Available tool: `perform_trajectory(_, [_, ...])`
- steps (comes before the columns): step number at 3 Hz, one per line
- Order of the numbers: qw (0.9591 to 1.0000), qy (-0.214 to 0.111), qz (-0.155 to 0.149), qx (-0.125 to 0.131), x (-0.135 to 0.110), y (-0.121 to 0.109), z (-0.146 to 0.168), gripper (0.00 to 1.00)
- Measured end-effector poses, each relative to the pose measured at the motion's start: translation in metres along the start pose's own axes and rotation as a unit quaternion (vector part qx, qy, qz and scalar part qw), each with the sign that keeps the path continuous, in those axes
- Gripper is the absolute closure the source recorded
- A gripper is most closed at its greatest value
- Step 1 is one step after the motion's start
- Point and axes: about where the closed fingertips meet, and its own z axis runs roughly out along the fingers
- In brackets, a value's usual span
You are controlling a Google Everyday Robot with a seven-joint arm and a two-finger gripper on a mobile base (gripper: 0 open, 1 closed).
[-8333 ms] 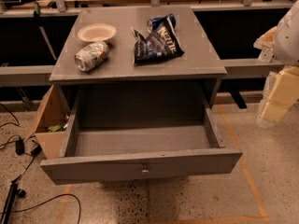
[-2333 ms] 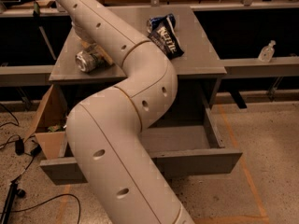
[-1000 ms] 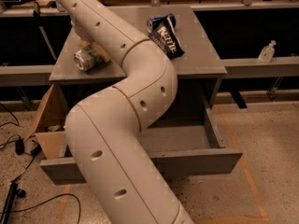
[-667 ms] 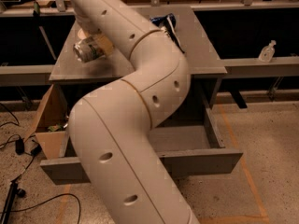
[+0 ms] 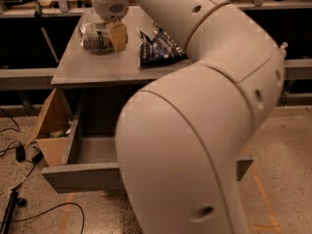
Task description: Place 7up can into top drawer
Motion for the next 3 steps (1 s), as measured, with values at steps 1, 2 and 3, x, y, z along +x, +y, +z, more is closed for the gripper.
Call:
perform_trajectory(1, [0.9945,-0.063,0.08,0.027,-0.012,0.034,-0.021,1.0])
perform_trajectory(2, [0.9747,-0.135,0.17,0.054,-0.03,0.073,-0.038,1.0])
perform_trajectory(3, [0.9532,-0.188,0.233,0.042,-0.048,0.113,-0.002,1.0])
